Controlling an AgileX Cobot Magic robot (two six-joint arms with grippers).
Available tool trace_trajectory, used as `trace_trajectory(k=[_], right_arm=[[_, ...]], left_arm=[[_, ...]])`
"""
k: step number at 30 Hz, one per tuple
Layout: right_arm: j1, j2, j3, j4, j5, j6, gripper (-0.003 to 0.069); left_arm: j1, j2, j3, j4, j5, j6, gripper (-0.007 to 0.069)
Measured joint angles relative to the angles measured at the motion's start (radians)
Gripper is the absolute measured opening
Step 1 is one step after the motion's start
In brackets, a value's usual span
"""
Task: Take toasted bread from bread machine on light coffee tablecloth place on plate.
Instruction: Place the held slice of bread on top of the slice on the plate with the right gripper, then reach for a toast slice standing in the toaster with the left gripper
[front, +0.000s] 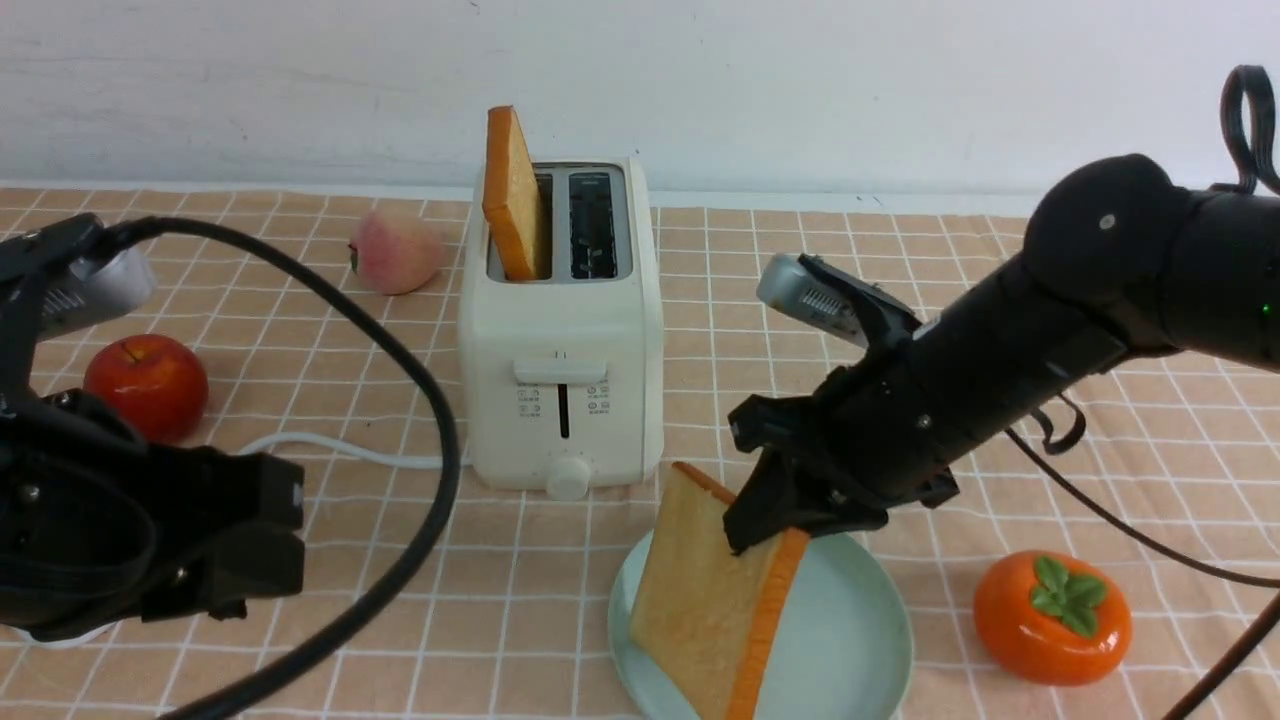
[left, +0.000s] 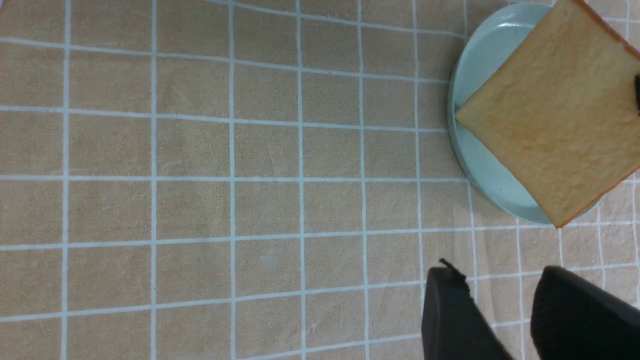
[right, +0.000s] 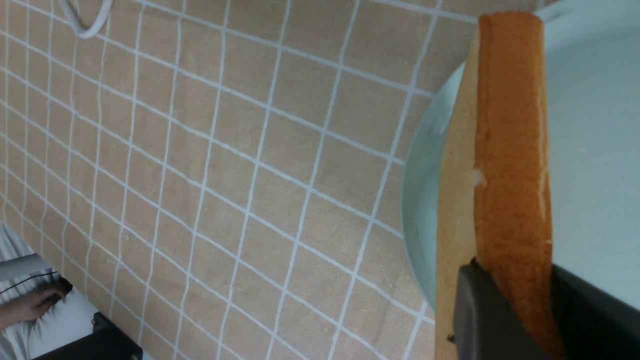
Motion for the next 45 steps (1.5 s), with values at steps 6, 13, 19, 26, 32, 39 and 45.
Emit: trace_trajectory(k=[6,13,19,26,32,39,45], right_arm=[[0.000,-0.009,0.007,-0.034,0.000,-0.021,0.0407],[0.000,-0.114,-0.056,-0.150,0.067,-0.058,0.0638],[0.000,-0.222,-0.228,-0.206,0.153,-0.058,0.0608],[0.000,-0.305,-0.327,-0.166,0.330,-0.103,0.0456],[0.000,-0.342,-0.328,-0.228,0.342,-0.003,0.0391],[0.000,-0.395,-0.328,-0.307,0.309,0.084,0.0397],[0.000,-0.421,-0.328,-0.336,0.309,0.094,0.0407]], left_arm=[[0.000,0.000,0.000,0.000,0.000,0.000,0.0238],[0.000,0.000,0.000,0.000,-0.080,0.003,0.0238],[0.000,0.054,-0.016,0.000,-0.250,0.074,0.0248],[0.000,0.272,-0.216,0.063,-0.253,0.127,0.0353],[0.000,0.502,-0.529,0.137,-0.238,0.023,0.0464],[0.000,0.759,-0.827,0.243,-0.117,-0.056,0.0480],[0.000,0.948,-0.992,0.259,-0.100,-0.076,0.0479]])
